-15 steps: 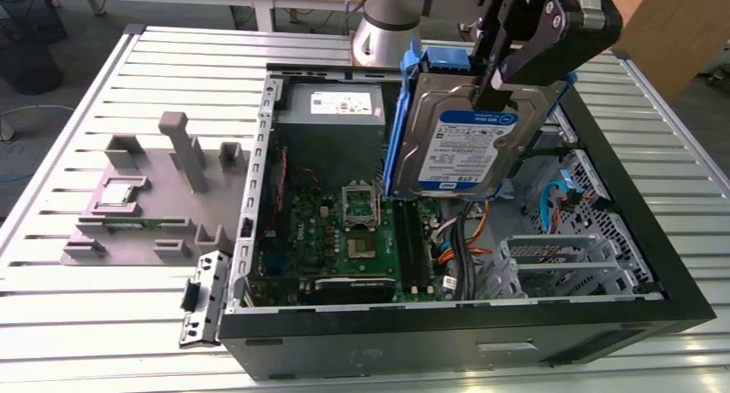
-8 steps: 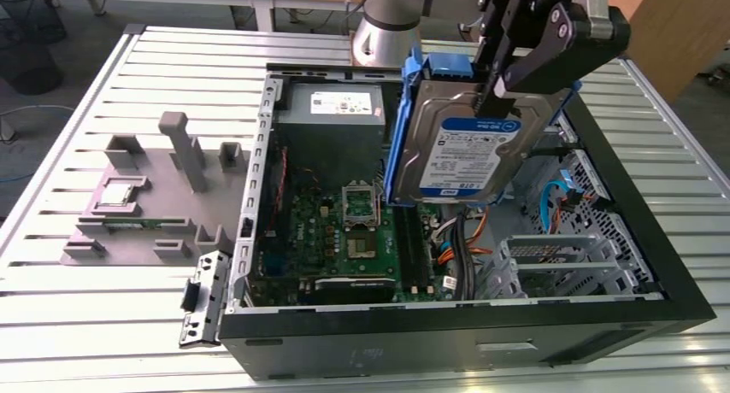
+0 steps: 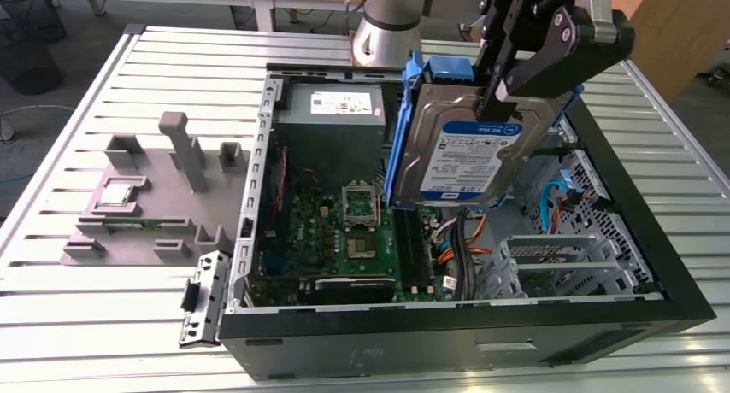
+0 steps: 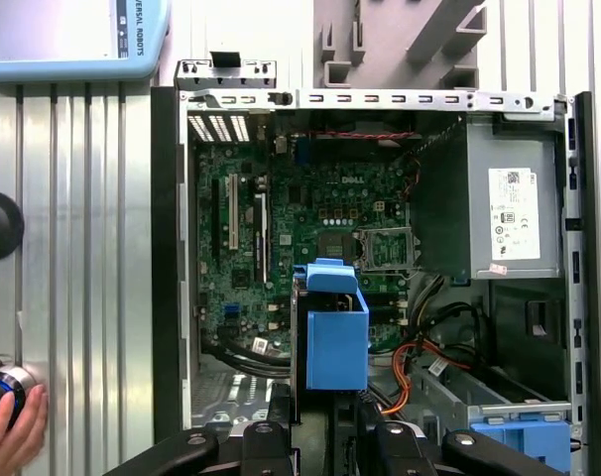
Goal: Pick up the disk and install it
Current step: 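Pick up the disk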
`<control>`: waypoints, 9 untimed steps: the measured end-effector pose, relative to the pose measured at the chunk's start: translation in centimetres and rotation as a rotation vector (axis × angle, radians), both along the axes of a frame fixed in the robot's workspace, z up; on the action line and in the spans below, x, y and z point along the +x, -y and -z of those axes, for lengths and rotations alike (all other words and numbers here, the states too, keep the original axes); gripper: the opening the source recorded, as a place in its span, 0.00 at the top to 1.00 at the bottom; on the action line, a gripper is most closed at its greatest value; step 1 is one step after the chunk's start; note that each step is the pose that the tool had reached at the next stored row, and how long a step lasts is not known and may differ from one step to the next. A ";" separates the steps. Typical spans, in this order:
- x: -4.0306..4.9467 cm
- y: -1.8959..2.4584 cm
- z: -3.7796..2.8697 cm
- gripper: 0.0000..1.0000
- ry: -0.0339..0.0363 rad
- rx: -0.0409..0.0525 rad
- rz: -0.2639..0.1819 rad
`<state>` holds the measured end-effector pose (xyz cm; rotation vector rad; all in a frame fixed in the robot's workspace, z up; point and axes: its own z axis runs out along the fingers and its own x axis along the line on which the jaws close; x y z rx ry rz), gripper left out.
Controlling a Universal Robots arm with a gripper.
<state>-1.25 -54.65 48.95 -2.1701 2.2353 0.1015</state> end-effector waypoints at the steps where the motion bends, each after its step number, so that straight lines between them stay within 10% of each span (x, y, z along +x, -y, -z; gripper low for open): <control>1: 0.01 0.00 0.00 0.65 0.0000 0.0000 0.000; 9: 0.72 0.00 0.01 0.65 0.0000 -0.0001 0.000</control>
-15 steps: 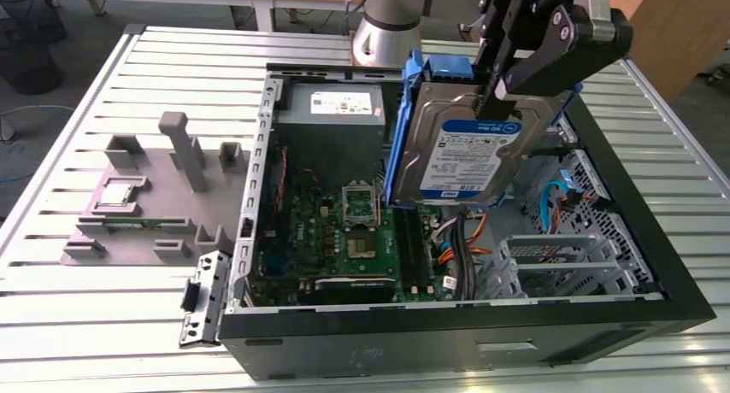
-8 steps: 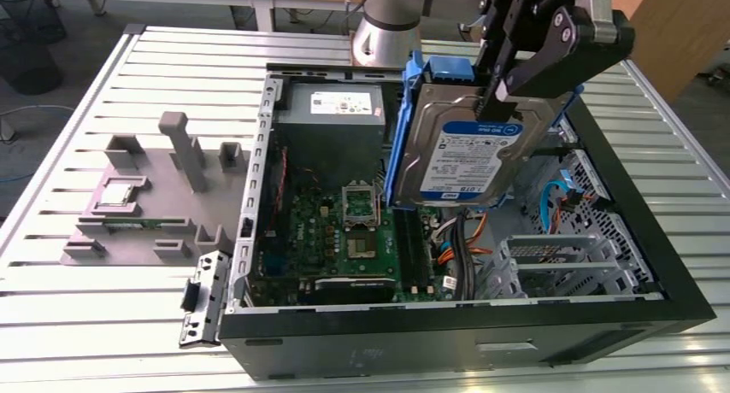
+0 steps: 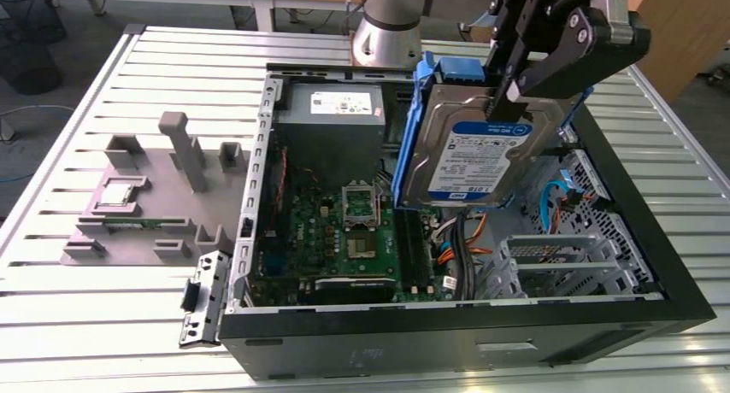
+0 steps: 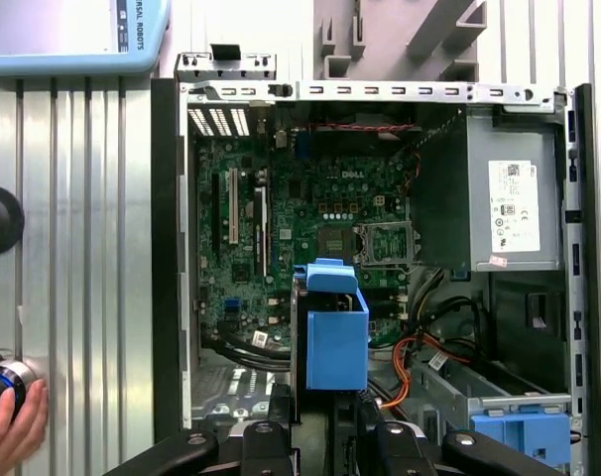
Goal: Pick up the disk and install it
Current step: 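Pick up the disk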
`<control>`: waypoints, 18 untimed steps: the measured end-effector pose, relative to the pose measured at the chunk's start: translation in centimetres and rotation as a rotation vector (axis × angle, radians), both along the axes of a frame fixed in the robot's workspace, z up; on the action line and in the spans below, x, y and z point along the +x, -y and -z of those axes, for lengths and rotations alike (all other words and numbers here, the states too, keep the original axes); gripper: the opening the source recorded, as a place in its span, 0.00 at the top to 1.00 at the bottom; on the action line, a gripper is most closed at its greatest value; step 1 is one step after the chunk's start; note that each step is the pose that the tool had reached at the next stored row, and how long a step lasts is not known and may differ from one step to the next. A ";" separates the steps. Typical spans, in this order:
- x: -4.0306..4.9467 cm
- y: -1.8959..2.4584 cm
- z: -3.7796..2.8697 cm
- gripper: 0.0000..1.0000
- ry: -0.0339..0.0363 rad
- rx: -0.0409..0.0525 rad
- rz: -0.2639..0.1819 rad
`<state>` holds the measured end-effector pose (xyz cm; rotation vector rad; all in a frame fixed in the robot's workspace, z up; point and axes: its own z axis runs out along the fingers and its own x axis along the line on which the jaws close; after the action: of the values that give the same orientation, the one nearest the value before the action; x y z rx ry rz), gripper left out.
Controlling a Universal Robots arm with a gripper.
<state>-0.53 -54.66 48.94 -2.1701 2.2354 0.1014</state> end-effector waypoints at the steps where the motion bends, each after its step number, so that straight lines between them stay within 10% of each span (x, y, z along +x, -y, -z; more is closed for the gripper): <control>1: 0.15 0.00 0.00 0.65 0.0000 0.0000 0.000; 18: 1.64 0.00 0.03 0.65 0.0000 -0.0001 0.000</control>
<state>1.11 -54.66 48.91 -2.1702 2.2354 0.1014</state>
